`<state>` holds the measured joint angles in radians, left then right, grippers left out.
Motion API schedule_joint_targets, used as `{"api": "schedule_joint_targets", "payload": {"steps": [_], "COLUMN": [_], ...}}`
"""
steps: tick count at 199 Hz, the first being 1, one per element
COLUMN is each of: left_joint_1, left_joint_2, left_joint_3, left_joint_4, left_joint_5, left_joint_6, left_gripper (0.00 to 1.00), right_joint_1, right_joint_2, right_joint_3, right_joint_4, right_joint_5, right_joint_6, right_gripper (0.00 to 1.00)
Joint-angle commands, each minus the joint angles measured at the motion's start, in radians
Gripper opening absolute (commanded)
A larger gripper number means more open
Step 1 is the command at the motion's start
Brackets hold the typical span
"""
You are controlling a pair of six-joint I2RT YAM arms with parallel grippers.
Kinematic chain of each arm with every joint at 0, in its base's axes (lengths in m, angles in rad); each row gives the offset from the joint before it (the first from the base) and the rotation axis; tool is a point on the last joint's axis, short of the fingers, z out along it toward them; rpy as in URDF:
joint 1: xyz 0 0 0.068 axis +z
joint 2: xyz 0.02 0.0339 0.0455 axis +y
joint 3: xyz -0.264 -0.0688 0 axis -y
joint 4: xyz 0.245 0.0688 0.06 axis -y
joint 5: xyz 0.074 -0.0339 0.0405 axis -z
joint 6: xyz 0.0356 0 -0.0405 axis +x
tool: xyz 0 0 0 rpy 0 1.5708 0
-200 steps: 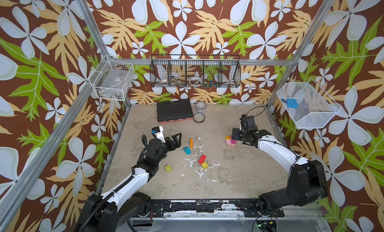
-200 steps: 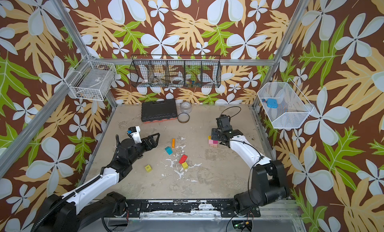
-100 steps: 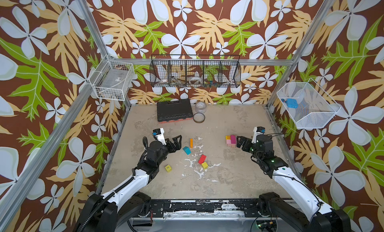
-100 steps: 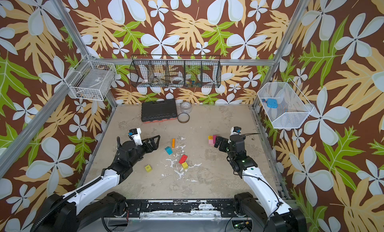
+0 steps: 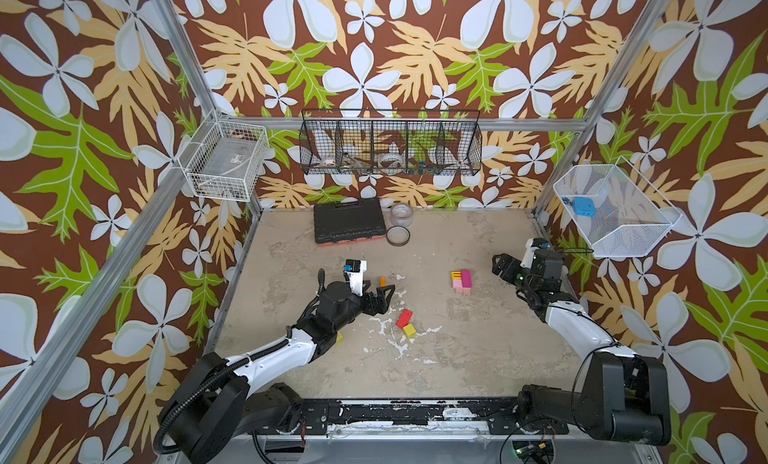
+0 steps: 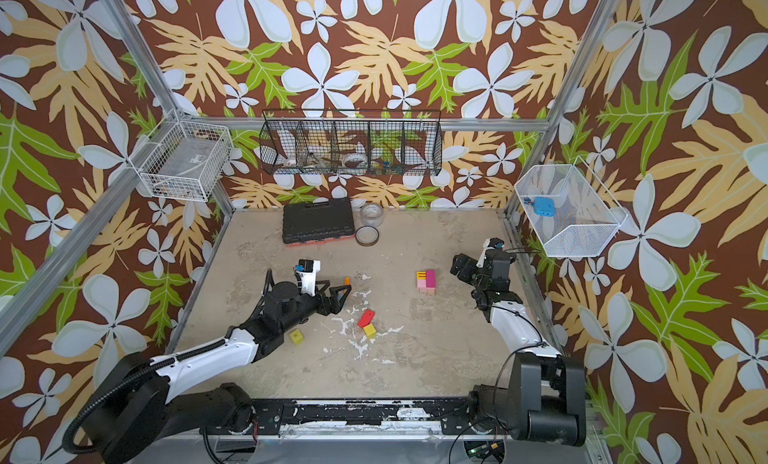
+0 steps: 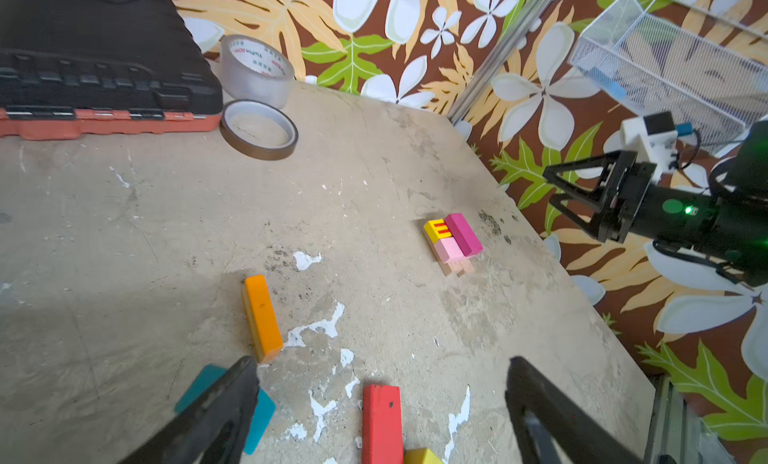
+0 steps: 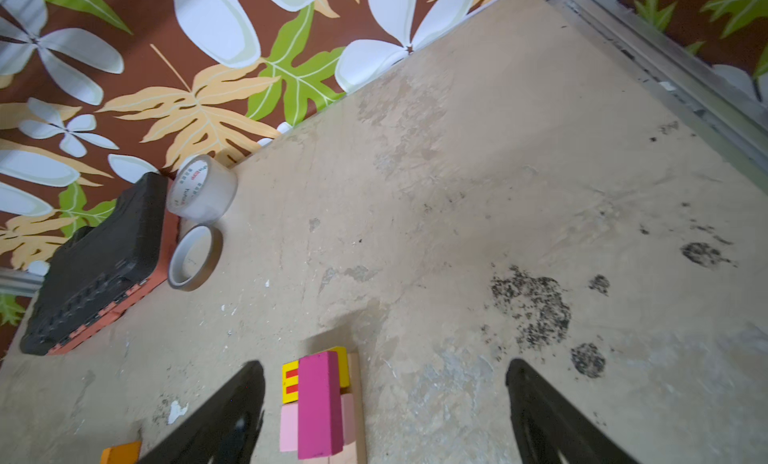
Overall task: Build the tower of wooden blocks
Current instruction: 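Open and raise the right gripper while the left gripper moves toward the orange block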
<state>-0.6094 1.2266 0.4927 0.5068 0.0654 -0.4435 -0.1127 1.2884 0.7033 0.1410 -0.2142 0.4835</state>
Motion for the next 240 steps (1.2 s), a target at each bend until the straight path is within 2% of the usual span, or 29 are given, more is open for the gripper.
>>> {"api": "schedule_joint_targets", "payload": {"steps": [1,57,87,121,164,173,209,226,240], "left_joint_1": [-0.001,-0.001,-0.003,-0.028,-0.119,-0.119,-0.116,-0.106,-0.084], "left_joint_2": [0.016,-0.012,-0.027,-0.009,0.083,0.116,0.252,0.307,0.356], "left_joint_3": [0.025,-0.003,0.006,0.055,0.114,0.13,0.23,0.278,0.31], "left_joint_4": [-0.065,-0.039,-0.058,-0.129,-0.171,-0.186,-0.31,-0.341,-0.35], "left_joint_5": [-0.089,-0.096,-0.074,-0.074,-0.137,-0.159,-0.375,-0.417,-0.403], "left_joint_6": [0.013,-0.036,-0.041,-0.03,-0.026,-0.027,-0.023,-0.009,-0.006], "left_gripper": [0.94,0.88,0.85,0.81,0.8,0.8,0.8,0.78,0.77], "right_joint_1": [0.0,0.06,0.122,0.123,0.123,0.123,0.123,0.123,0.122], "right_joint_2": [-0.016,-0.08,-0.057,-0.095,-0.255,-0.292,-0.371,-0.37,-0.361], "right_joint_3": [0.013,0.032,0.092,0.103,0.081,0.076,0.067,0.065,0.069], "right_joint_4": [0.053,0.005,-0.106,-0.213,-0.325,-0.34,-0.364,-0.36,-0.356], "right_joint_5": [-0.064,-0.06,-0.036,-0.01,0.054,0.065,0.079,0.07,0.054], "right_joint_6": [-0.018,-0.059,-0.09,-0.108,-0.129,-0.133,-0.137,-0.135,-0.126], "right_gripper": [0.92,0.93,0.89,0.88,0.91,0.92,0.95,0.95,0.94]}}
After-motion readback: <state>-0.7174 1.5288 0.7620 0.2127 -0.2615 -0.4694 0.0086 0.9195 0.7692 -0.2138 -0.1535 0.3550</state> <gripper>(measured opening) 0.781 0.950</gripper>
